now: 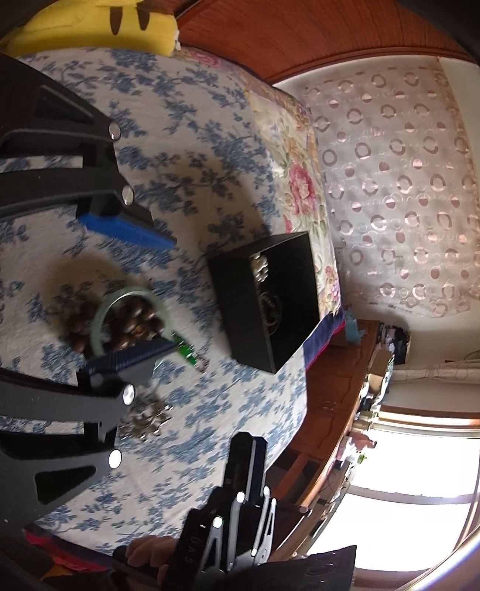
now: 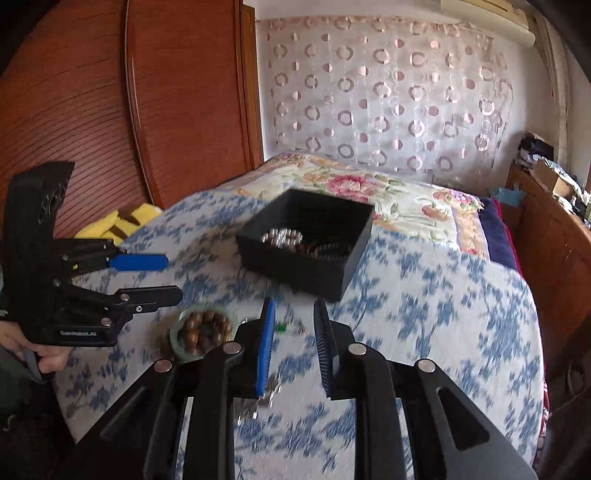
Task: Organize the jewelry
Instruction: 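Withdraw both grippers from the box back toward the pile, then close the left gripper on the pale green jade bangle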
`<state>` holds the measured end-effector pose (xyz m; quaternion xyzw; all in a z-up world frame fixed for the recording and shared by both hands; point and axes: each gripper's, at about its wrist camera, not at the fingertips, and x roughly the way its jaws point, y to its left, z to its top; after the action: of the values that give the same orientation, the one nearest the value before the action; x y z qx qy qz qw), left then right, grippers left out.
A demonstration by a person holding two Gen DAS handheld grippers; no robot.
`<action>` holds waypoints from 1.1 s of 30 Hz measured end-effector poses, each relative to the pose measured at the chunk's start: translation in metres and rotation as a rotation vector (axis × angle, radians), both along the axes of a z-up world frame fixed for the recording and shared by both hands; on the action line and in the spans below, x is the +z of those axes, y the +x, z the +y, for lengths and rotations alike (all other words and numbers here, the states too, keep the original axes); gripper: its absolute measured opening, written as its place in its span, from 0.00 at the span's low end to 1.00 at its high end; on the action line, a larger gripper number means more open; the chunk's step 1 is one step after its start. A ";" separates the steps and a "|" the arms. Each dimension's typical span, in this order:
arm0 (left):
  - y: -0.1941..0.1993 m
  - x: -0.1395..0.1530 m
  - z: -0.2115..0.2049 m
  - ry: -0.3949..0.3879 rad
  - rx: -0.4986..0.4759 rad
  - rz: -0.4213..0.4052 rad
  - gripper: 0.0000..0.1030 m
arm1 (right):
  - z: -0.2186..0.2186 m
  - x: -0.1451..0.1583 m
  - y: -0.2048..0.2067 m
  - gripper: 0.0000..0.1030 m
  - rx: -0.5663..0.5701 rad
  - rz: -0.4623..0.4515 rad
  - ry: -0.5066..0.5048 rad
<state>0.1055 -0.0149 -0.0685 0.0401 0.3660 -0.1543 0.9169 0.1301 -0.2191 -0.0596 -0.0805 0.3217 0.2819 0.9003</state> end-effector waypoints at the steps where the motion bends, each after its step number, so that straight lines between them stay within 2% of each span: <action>1: -0.001 -0.002 -0.001 0.000 -0.006 0.004 0.56 | 0.000 -0.003 -0.003 0.23 0.001 0.002 -0.002; 3: -0.003 -0.007 -0.007 0.004 -0.022 0.015 0.58 | -0.002 -0.011 -0.008 0.23 -0.002 0.016 -0.005; 5: -0.002 -0.011 -0.011 0.008 -0.029 0.025 0.67 | -0.004 -0.016 -0.012 0.23 -0.007 0.024 -0.012; 12: 0.007 -0.025 -0.026 0.023 -0.056 0.071 0.71 | -0.009 -0.031 -0.020 0.23 -0.017 0.046 -0.025; 31: 0.026 -0.045 -0.039 0.064 -0.057 0.144 0.71 | -0.007 -0.043 -0.028 0.23 0.007 0.068 -0.037; 33: 0.024 -0.045 -0.039 0.071 -0.054 0.132 0.67 | -0.006 -0.044 -0.029 0.23 0.012 0.071 -0.039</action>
<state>0.1294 -0.0544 -0.1132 0.0721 0.4294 -0.1682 0.8844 0.1012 -0.2252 -0.1034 -0.0898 0.3582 0.2835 0.8850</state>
